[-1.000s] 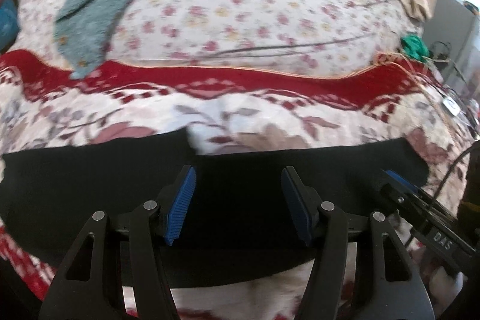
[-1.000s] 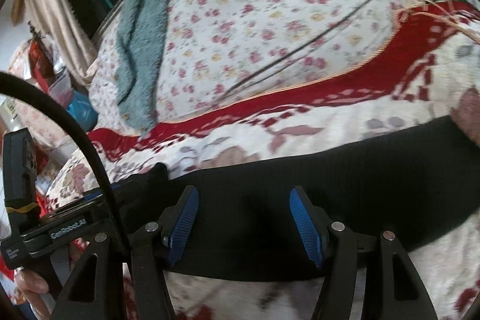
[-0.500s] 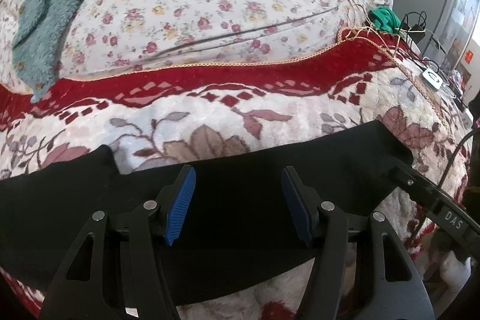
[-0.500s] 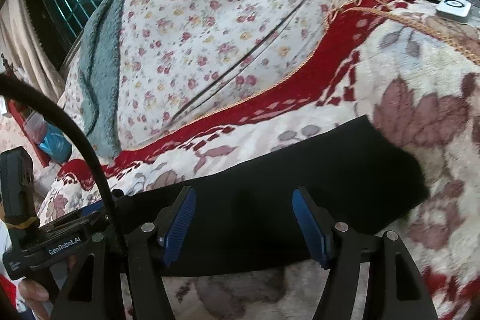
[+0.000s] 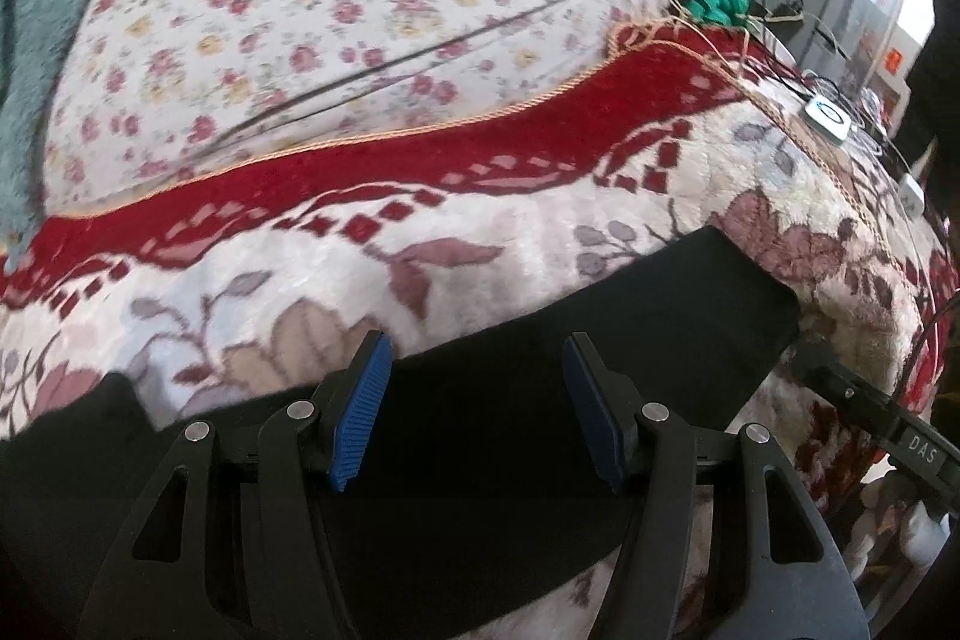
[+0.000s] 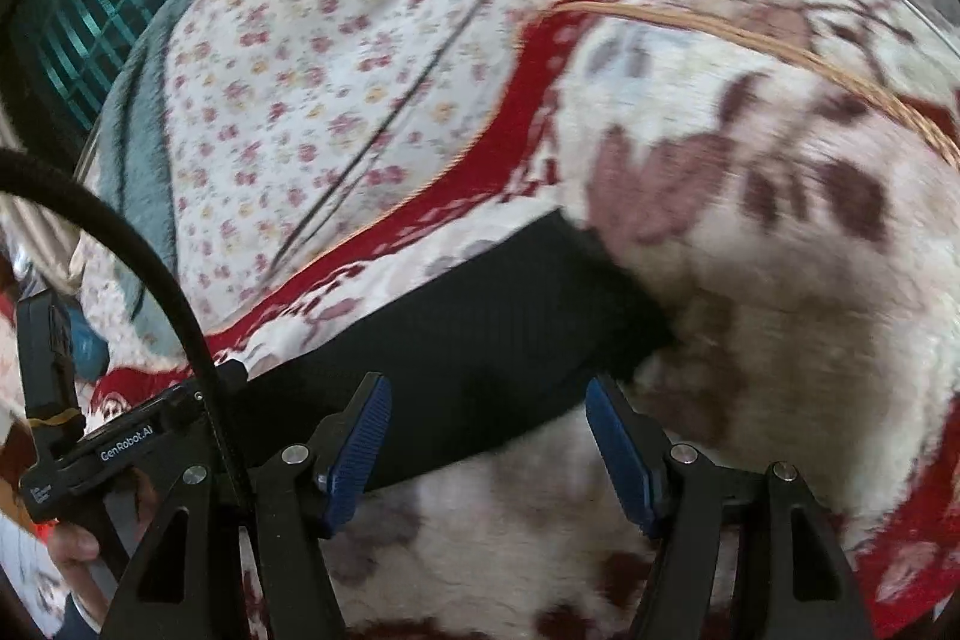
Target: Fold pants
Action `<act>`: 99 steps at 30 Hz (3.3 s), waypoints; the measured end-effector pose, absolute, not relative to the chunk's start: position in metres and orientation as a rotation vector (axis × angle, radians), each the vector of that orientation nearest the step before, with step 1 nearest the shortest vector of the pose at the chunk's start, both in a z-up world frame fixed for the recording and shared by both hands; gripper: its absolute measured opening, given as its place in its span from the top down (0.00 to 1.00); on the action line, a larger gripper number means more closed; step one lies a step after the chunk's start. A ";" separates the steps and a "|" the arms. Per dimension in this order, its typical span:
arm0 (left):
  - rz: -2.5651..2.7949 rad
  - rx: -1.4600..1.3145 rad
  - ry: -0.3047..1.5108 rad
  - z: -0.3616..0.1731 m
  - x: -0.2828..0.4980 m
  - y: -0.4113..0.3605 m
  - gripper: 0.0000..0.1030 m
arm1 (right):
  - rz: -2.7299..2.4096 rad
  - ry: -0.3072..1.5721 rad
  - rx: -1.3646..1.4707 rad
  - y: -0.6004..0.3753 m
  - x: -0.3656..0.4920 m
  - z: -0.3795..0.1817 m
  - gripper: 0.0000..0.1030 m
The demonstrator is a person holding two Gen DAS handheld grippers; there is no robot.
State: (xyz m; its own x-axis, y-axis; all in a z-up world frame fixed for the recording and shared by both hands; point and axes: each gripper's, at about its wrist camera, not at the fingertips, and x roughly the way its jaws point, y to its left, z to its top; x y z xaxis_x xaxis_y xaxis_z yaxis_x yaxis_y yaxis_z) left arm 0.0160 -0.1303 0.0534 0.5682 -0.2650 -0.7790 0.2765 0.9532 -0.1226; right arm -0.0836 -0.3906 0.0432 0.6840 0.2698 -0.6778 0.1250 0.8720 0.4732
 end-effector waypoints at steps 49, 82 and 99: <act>-1.218 0.420 1.142 -0.017 0.117 -0.353 0.47 | 0.135 0.760 0.684 -0.395 -0.060 -0.002 0.82; -1.289 0.354 1.260 -0.013 0.129 -0.341 0.21 | 0.199 0.756 0.752 -0.396 -0.068 0.001 0.89; -1.211 0.447 1.055 0.012 0.083 -0.359 0.92 | 0.261 0.696 0.677 -0.386 -0.067 0.020 0.91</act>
State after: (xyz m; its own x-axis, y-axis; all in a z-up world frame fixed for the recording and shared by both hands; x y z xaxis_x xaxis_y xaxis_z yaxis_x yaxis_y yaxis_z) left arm 0.0832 -0.3586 0.0124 -0.0176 -0.5372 -0.8433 0.9089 0.3428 -0.2374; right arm -0.0670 -0.3863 0.0196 0.7462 0.4356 -0.5034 -0.0027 0.7581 0.6521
